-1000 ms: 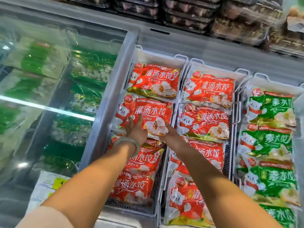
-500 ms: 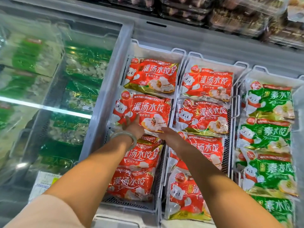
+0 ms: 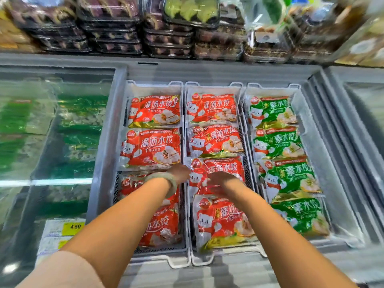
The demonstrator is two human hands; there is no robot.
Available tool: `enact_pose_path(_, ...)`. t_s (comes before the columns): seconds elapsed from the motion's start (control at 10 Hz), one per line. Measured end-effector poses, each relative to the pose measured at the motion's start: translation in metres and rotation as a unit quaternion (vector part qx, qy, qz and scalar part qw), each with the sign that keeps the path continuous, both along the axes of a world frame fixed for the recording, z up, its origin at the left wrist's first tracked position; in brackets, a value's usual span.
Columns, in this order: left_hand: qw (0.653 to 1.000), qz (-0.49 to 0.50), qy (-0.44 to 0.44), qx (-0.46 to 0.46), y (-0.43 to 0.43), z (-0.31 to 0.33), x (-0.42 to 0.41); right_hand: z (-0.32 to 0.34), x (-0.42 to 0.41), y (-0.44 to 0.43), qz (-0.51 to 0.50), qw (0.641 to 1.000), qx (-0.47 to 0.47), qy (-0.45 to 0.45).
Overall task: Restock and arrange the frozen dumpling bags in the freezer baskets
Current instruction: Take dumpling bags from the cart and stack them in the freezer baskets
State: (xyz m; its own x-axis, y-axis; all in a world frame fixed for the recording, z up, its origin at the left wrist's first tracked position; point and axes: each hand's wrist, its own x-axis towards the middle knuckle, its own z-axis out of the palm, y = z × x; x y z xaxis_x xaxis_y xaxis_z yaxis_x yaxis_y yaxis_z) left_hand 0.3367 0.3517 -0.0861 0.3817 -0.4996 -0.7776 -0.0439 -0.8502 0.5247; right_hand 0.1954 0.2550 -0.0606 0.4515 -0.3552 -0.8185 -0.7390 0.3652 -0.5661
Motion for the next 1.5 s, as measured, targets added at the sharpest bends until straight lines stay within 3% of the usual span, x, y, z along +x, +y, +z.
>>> enact_pose_path(0.3, 0.996, -0.057, 0.008, -0.062, -0.067, 0.066, -0.113, 0.032, -0.187, -0.031, -0.194, 0.981, -0.019, -0.003)
enact_pose_path(0.8, 0.987, -0.13, 0.041, -0.085, -0.17, 0.085, -0.377, 0.034, -0.491, -0.075, -0.345, 0.937, -0.055, 0.017)
enact_pose_path(1.0, 0.972, -0.215, 0.088, -0.045, -0.207, 0.073, -0.493, 0.038, -0.606, -0.078, -0.421, 0.905, -0.055, 0.028)
enact_pose_path(1.1, 0.95, -0.257, 0.179, 0.011, -0.224, 0.062, -0.54, 0.029, -0.652, -0.072, -0.452, 0.89, -0.047, 0.043)
enact_pose_path(1.2, 0.931, -0.301, 0.198, 0.063, -0.234, 0.051, -0.573, 0.017, -0.678, -0.063, -0.486, 0.872, -0.036, 0.051)
enact_pose_path(1.3, 0.919, -0.374, 0.098, 0.074, -0.242, 0.034, -0.62, -0.003, -0.705, -0.049, -0.527, 0.848, -0.019, 0.064)
enact_pose_path(1.5, 0.884, -0.46, 0.044, 0.066, -0.259, -0.02, -0.669, -0.043, -0.727, -0.041, -0.57, 0.818, 0.025, 0.073)
